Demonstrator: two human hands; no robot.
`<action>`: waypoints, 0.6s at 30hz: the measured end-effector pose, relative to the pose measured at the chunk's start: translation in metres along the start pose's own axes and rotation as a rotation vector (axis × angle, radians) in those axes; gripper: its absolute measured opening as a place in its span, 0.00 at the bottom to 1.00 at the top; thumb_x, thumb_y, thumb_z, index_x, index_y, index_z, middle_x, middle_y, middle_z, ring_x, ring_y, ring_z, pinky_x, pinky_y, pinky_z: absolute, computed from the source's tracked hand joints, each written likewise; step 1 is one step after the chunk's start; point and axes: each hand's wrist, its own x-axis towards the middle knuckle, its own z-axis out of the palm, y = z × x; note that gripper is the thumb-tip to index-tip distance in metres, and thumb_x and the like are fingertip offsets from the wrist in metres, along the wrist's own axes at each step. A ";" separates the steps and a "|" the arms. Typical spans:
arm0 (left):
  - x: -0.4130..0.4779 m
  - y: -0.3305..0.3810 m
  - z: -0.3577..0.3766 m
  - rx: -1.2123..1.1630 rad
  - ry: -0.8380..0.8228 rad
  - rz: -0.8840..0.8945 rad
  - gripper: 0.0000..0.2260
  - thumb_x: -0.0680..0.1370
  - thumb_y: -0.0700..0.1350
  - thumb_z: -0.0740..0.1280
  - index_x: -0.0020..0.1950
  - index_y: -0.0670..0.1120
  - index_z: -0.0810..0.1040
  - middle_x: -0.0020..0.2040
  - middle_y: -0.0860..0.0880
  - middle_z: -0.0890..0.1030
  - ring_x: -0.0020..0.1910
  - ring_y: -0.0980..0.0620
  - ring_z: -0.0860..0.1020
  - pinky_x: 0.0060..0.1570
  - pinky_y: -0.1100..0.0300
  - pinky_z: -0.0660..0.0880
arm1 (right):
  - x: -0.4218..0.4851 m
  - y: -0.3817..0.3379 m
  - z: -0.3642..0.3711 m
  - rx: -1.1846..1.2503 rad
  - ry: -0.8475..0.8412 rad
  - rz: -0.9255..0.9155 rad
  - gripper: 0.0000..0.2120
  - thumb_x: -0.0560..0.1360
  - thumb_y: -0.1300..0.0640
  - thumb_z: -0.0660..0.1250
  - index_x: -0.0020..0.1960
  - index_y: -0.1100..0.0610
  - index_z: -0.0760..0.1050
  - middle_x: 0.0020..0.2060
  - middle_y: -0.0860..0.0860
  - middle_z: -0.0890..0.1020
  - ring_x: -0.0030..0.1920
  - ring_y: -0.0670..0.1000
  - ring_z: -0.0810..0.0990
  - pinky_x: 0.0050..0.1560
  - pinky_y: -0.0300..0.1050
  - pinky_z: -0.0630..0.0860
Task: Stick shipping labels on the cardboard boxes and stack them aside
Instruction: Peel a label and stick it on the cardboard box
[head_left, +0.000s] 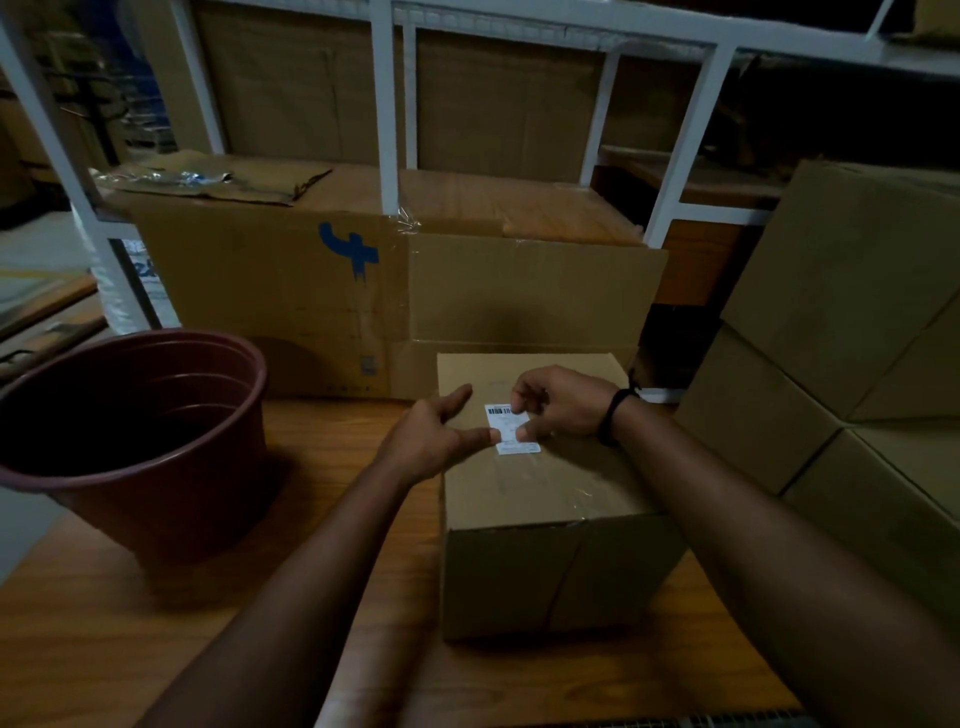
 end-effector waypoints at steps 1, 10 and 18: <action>0.000 0.000 0.000 -0.009 -0.002 -0.006 0.38 0.71 0.57 0.75 0.77 0.57 0.62 0.76 0.50 0.66 0.67 0.50 0.72 0.57 0.51 0.76 | 0.001 -0.004 -0.001 -0.070 -0.035 -0.011 0.18 0.71 0.53 0.75 0.58 0.47 0.74 0.48 0.46 0.76 0.49 0.49 0.75 0.45 0.45 0.72; -0.001 0.000 0.000 0.009 -0.002 -0.017 0.39 0.71 0.58 0.75 0.78 0.57 0.60 0.76 0.48 0.67 0.69 0.48 0.72 0.59 0.52 0.74 | 0.019 -0.029 -0.018 -0.222 -0.304 -0.001 0.27 0.73 0.58 0.73 0.66 0.44 0.67 0.49 0.50 0.77 0.48 0.49 0.75 0.45 0.47 0.73; -0.002 -0.001 -0.001 -0.012 -0.003 -0.016 0.40 0.70 0.58 0.75 0.78 0.57 0.60 0.76 0.48 0.67 0.67 0.48 0.73 0.60 0.44 0.76 | 0.025 -0.026 -0.017 -0.196 -0.309 0.015 0.28 0.72 0.58 0.74 0.66 0.43 0.65 0.51 0.52 0.79 0.53 0.53 0.77 0.54 0.51 0.75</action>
